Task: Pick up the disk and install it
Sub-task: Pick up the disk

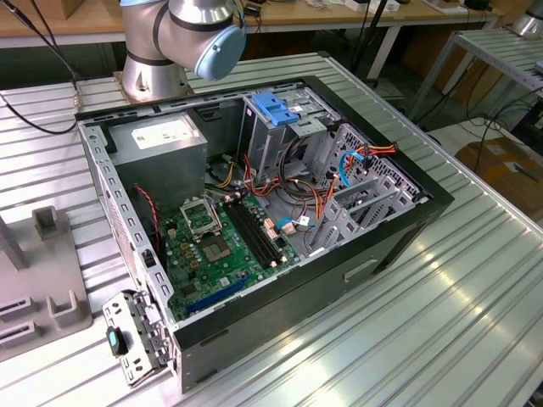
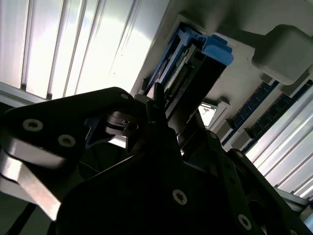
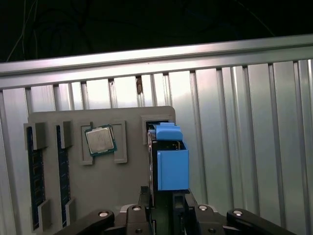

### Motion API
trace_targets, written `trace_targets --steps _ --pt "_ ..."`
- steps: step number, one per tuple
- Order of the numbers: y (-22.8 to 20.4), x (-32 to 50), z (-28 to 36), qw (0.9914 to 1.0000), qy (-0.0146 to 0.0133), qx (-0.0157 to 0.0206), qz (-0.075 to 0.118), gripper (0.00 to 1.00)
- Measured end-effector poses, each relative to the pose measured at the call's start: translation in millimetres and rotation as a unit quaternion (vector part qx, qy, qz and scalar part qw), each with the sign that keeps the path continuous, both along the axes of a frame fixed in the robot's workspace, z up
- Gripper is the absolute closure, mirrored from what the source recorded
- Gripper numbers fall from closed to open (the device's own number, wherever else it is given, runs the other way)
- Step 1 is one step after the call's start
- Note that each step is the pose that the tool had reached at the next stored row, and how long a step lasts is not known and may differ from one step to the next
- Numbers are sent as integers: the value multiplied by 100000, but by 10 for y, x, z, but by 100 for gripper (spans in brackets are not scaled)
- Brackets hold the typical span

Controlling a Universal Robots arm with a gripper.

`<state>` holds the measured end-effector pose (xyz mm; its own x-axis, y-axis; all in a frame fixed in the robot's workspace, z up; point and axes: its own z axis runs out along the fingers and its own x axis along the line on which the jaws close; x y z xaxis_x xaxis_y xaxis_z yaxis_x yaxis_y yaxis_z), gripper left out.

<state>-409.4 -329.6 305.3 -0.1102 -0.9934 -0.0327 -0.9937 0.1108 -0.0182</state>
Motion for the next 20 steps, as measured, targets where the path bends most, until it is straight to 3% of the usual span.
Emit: trace_targets --steps 13,15,18,20 --pt "0 0 8 100000 1 -5 0 64" --pt "0 0 24 100000 23 -37 0 64" --pt "0 0 109 100000 11 -36 -2 64" --pt "0 0 115 100000 -11 -27 -2 64"
